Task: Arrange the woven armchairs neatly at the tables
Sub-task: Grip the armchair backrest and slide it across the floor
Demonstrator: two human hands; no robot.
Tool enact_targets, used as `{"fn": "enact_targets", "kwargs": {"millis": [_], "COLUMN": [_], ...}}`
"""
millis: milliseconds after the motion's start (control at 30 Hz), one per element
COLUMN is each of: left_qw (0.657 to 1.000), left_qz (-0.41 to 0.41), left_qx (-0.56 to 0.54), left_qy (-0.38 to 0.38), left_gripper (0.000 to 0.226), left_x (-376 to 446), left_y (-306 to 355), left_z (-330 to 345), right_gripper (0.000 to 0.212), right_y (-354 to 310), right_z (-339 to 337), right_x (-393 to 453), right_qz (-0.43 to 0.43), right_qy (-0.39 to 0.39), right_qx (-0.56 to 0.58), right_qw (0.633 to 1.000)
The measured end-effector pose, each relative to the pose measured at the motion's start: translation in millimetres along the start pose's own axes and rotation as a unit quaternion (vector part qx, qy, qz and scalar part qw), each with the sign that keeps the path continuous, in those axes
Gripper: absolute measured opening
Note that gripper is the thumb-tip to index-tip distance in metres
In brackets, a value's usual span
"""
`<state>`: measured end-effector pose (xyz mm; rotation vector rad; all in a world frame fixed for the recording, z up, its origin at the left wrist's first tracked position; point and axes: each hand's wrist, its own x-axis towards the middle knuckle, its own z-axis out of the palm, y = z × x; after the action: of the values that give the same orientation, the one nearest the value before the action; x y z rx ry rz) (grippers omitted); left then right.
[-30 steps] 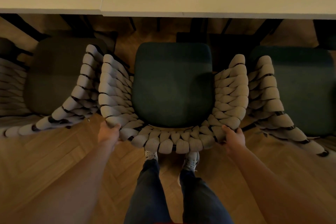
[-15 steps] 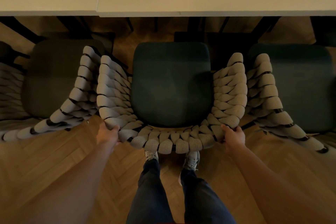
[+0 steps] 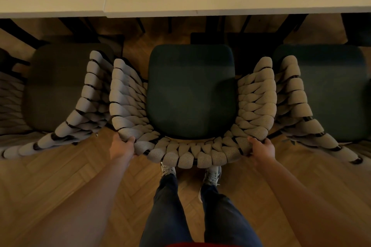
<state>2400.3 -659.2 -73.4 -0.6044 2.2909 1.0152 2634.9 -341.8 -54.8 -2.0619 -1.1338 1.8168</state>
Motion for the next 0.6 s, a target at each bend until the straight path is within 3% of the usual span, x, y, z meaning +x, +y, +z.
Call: {"fn": "enact_targets", "kwargs": {"millis": [600], "left_qw": [1.000], "left_qz": [-0.001], "left_qx": [0.021], "left_qy": [-0.001], "left_gripper": [0.062], "left_x": [-2.4], "left_y": [5.2], "left_z": [6.2], "right_gripper": [0.054], "right_y": [-9.4], "right_z": [-7.2], "right_x": [10.6], "right_qz": [0.023], "right_qy": [-0.012], "right_qx": [0.005], "right_qw": [1.000]}}
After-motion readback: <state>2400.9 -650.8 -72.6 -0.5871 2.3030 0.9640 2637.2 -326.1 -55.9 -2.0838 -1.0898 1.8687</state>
